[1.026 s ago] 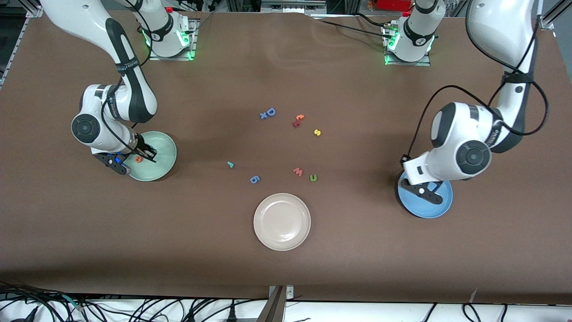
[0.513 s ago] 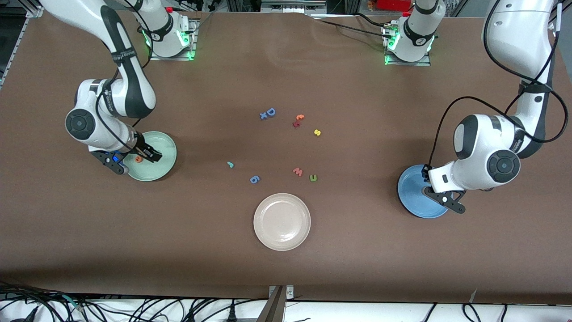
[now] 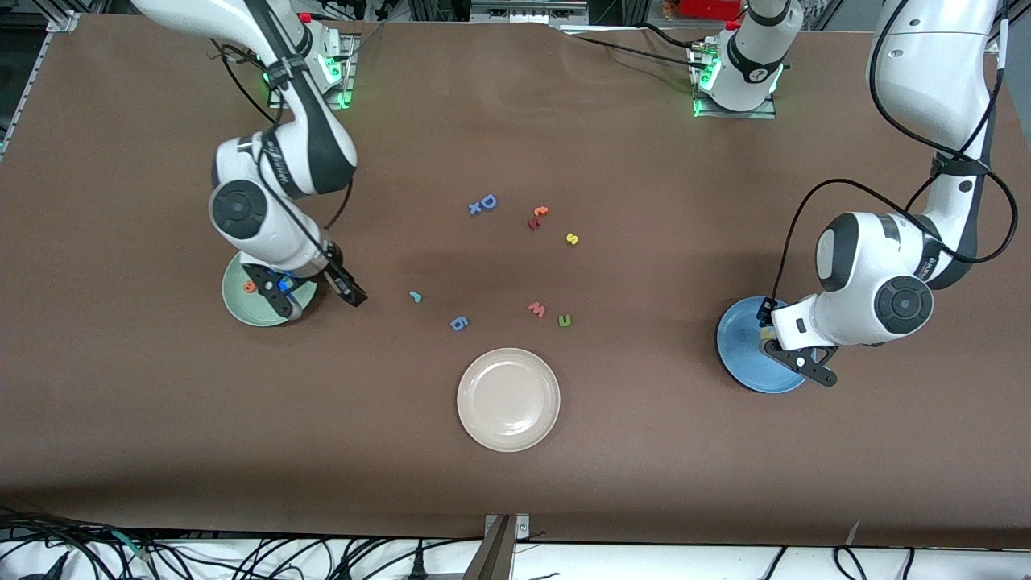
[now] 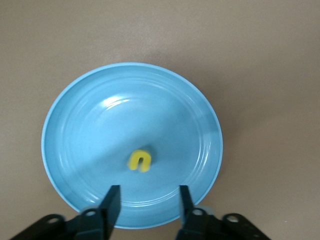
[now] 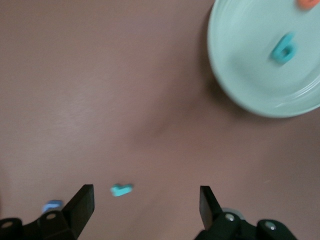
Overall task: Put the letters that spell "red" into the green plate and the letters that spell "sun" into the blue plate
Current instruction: 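Grasp the teal r with the right gripper while the left gripper reaches yellow s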
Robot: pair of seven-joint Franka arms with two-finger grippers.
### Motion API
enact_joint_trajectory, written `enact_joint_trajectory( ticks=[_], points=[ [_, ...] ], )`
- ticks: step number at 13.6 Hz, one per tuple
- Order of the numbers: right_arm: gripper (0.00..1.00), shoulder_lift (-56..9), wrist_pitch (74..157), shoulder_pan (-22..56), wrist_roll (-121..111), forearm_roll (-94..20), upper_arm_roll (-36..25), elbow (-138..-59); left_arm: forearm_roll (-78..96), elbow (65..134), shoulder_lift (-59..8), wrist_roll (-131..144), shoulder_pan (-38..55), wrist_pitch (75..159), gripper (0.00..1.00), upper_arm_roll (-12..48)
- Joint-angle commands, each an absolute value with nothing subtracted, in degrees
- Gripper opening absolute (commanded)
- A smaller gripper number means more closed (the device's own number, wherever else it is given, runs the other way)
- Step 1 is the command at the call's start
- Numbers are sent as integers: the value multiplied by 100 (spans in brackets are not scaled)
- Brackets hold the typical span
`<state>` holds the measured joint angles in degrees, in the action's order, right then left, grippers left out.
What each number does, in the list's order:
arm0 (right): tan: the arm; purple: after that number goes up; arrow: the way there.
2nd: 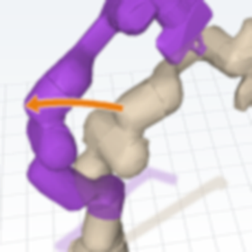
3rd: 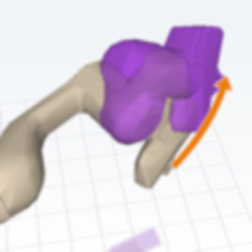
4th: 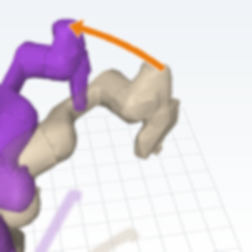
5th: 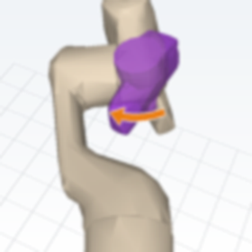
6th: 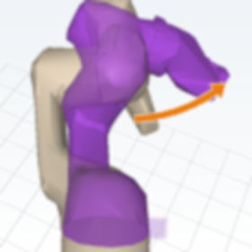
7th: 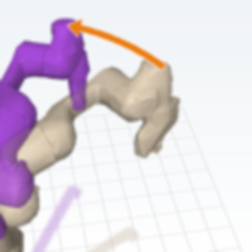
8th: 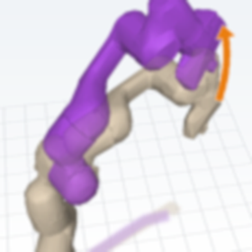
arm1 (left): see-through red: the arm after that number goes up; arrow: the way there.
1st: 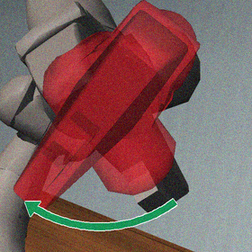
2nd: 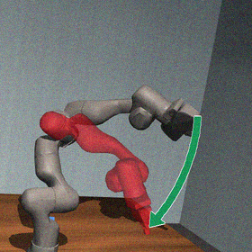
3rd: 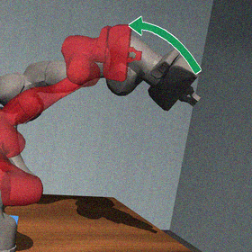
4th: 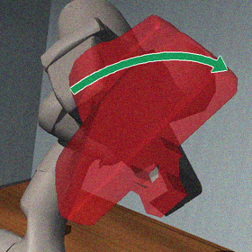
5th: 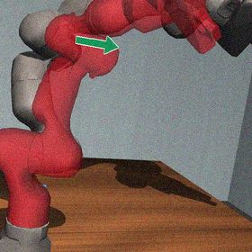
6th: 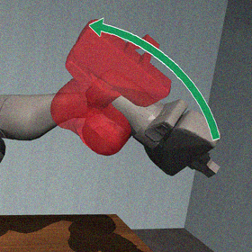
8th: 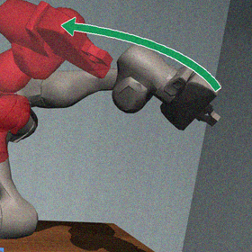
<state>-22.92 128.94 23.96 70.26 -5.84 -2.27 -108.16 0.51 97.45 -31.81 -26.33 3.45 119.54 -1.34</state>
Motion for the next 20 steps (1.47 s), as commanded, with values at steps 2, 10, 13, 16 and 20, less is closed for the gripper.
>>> enact_joint_trajectory(
  ticks=[2,10,13,16,20],
  points=[
    [92,-3189,13455,2706,8372,-624,-202,-10135,246,9738,-3164,-2637,246,11979,100,-79],
    [87,-3726,13456,3085,10896,-554,-202,-9844,536,9738,-3164,-1901,570,11979,100,9],
    [72,-3779,13430,3138,10986,-527,-220,-9922,527,9738,-3164,-1005,1044,11988,100,18],
    [72,-3805,13430,3146,10986,-527,-228,-10001,536,9747,-3164,-82,1563,12076,100,18],
    [73,-3797,13421,3173,10995,-519,-237,-10116,536,9983,-3103,948,1907,12269,100,166]
  ],
)
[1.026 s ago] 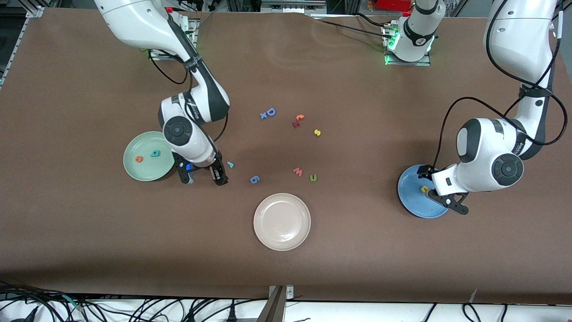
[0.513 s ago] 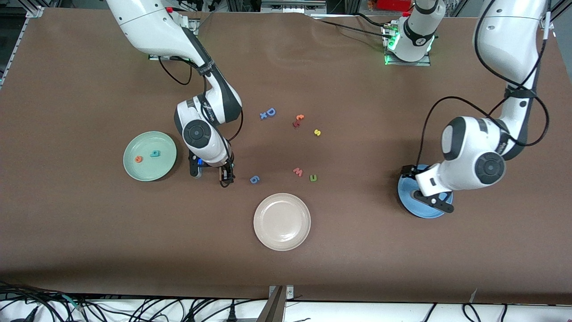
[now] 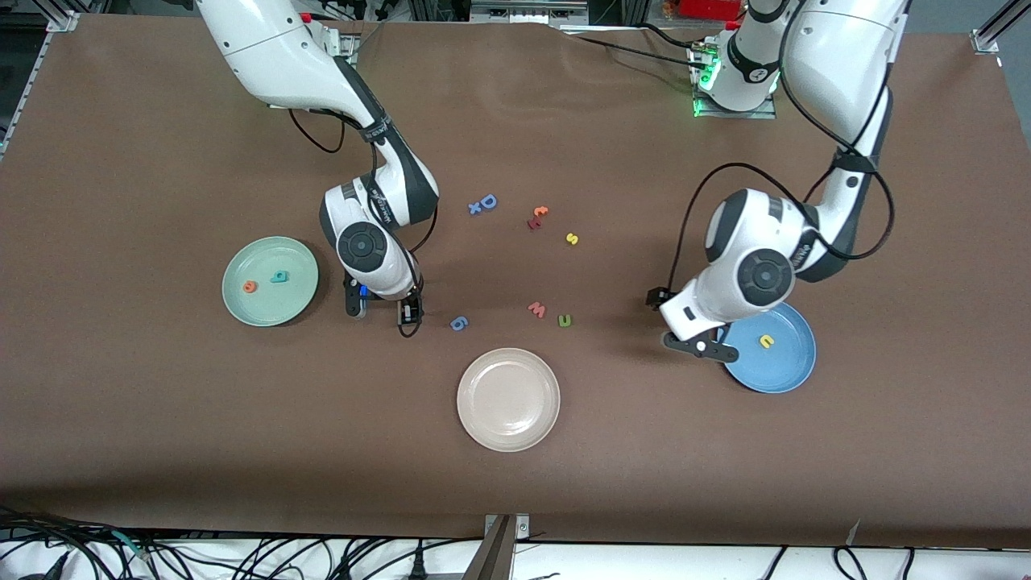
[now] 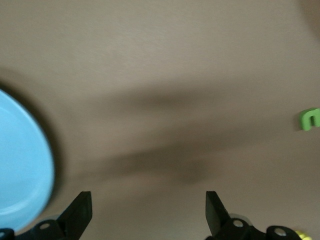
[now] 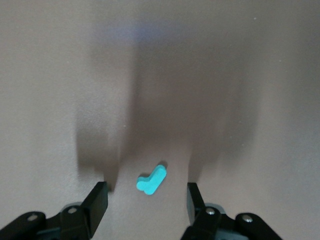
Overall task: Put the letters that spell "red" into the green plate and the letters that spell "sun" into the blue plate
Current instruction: 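Grasp the teal r with the right gripper while the left gripper reaches yellow s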
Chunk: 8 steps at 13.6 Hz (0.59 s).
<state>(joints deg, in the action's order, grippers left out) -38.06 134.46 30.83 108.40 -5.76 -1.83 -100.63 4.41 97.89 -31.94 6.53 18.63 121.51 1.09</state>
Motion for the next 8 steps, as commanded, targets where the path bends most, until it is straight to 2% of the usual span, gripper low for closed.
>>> enact_joint_trajectory(
  ticks=[1,2,4,8],
  points=[
    [72,-3797,13421,3182,10995,-519,-237,-10108,536,10071,-3059,1080,1907,12287,100,271],
    [72,-3797,13421,3182,10995,-519,-237,-10116,519,10307,-2937,1159,1916,12487,100,377],
    [63,-3797,13421,3182,11021,-519,-237,-10116,457,11088,-2647,1388,2003,13434,100,501],
    [62,-3797,13421,3182,11030,-519,-237,-10143,439,11408,-2602,2273,2512,13684,100,501]
  ],
)
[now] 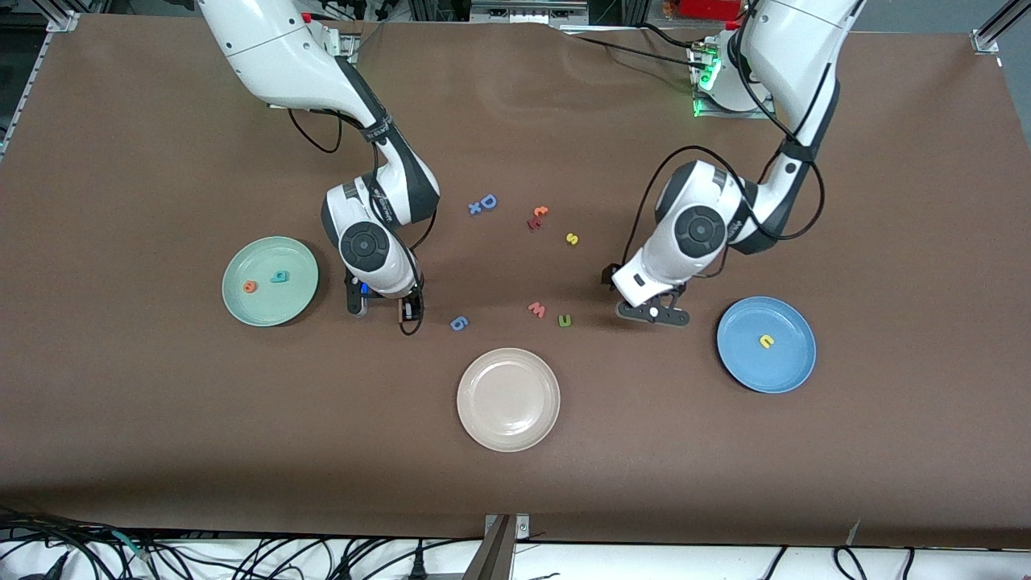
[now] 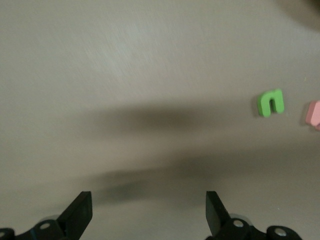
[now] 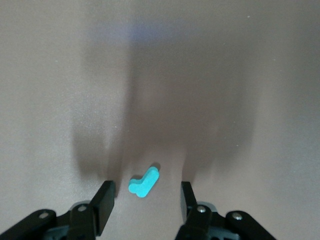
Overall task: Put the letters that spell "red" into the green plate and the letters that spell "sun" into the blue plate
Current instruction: 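Grasp the teal r with the right gripper while the left gripper reaches yellow s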
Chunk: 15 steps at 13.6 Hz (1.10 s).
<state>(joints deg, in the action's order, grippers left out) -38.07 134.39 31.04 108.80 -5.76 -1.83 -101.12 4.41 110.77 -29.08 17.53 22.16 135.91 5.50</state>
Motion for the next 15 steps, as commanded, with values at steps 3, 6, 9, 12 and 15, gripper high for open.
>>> enact_joint_trajectory(
  ticks=[3,6,9,12,15],
  points=[
    [61,-3797,13430,3190,11030,-519,-246,-10151,221,11548,-2461,3504,3057,13737,100,501],
    [49,-3797,13438,3199,11065,-519,-246,-10160,-88,11829,-2356,4086,3269,13859,100,510],
    [28,-3797,13438,3199,11065,-501,-246,-10160,-88,12277,-2320,4367,3340,14578,100,518],
    [19,-3797,13438,3199,11057,-466,-246,-10160,-88,12401,-2338,4648,3357,14871,100,571],
    [17,-3753,13386,3190,11030,-466,-246,-10160,-88,12384,-2382,4895,3454,14871,100,633]
  ],
)
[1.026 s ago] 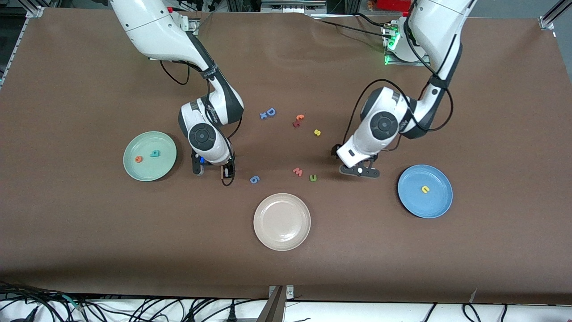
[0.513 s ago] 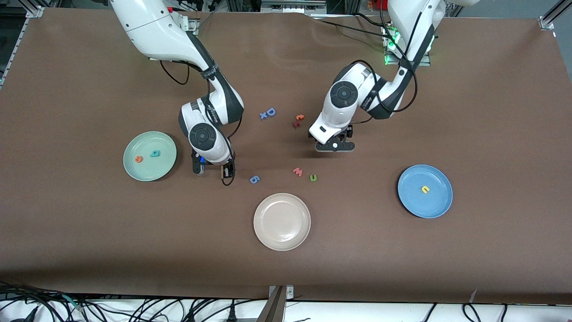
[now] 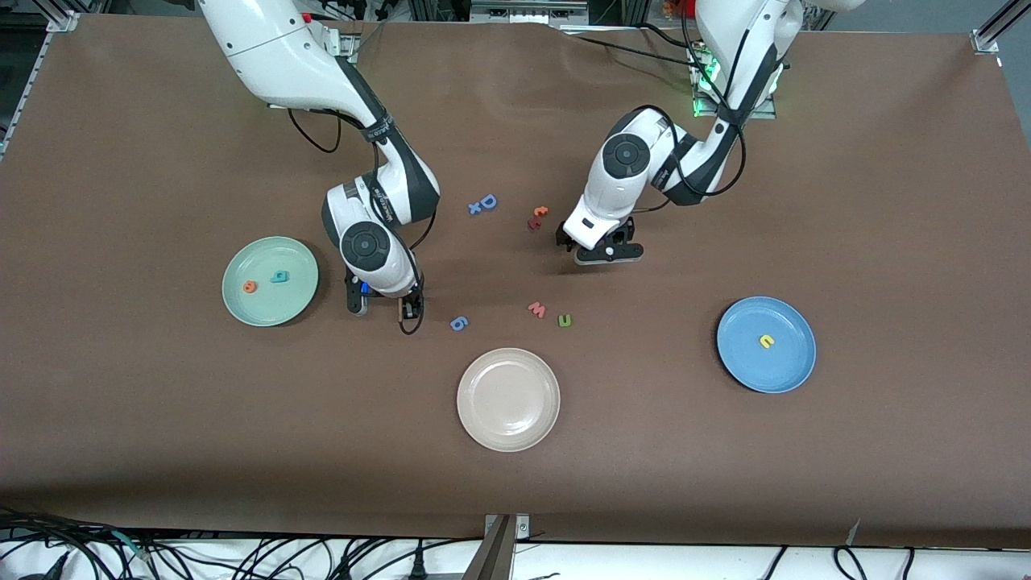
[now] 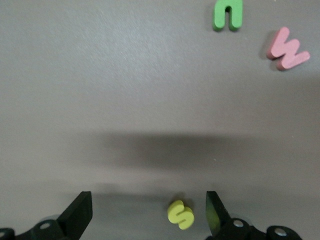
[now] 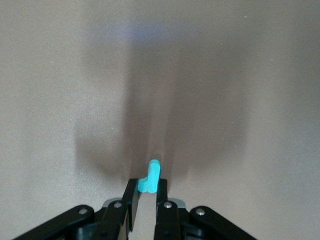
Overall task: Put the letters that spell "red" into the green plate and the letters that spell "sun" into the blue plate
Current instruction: 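Drop the r on the green plate while the left gripper grasps the s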
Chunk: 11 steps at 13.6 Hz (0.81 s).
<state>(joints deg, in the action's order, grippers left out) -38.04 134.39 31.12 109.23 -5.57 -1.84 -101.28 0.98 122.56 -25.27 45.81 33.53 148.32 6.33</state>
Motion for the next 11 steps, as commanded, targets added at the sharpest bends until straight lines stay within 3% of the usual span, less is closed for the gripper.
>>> enact_joint_trajectory(
  ticks=[1,8,11],
  points=[
    [17,-3683,13316,3190,11004,-466,-290,-10151,-88,12366,-2434,4956,3524,14880,100,633],
    [14,-2550,11147,3129,9443,-448,-948,-10186,-88,12322,-2812,5221,3603,15328,99,633],
    [13,-2146,11021,3129,8371,-448,-1448,-10676,-88,12322,-2830,5369,3656,15328,91,633]
  ],
)
